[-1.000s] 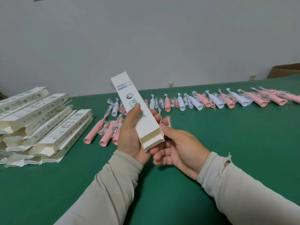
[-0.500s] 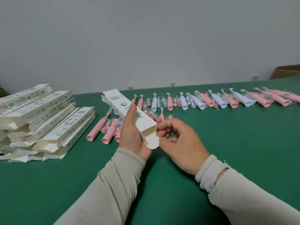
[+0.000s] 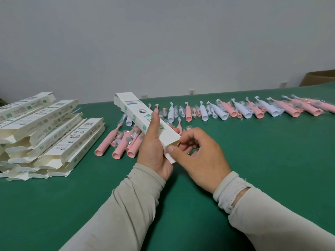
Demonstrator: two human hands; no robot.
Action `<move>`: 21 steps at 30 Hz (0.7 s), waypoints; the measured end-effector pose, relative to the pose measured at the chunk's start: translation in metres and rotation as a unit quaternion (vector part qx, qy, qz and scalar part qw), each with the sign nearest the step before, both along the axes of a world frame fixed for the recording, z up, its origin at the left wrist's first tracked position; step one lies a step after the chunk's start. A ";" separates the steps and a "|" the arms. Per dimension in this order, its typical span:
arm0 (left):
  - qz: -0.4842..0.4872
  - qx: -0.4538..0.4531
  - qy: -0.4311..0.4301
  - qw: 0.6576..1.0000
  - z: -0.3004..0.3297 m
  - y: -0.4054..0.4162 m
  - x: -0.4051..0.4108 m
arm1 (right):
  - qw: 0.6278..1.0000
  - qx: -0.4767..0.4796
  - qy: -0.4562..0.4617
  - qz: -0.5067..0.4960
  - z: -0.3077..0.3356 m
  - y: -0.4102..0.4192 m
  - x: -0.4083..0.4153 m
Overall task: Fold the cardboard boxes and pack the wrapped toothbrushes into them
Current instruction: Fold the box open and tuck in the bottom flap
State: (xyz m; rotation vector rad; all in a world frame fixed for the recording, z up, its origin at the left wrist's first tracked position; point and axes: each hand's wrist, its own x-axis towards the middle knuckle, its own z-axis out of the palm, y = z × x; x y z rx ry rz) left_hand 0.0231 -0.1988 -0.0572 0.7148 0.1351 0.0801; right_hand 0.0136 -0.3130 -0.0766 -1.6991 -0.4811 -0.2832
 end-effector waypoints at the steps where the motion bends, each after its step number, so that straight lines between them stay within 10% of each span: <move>1: -0.003 0.003 0.002 1.000 0.000 -0.001 0.000 | 1.000 0.003 -0.002 -0.004 0.000 0.000 -0.001; 21: 0.000 -0.056 -0.005 0.998 -0.006 0.003 0.008 | 0.995 -0.073 -0.062 0.015 0.005 -0.006 -0.004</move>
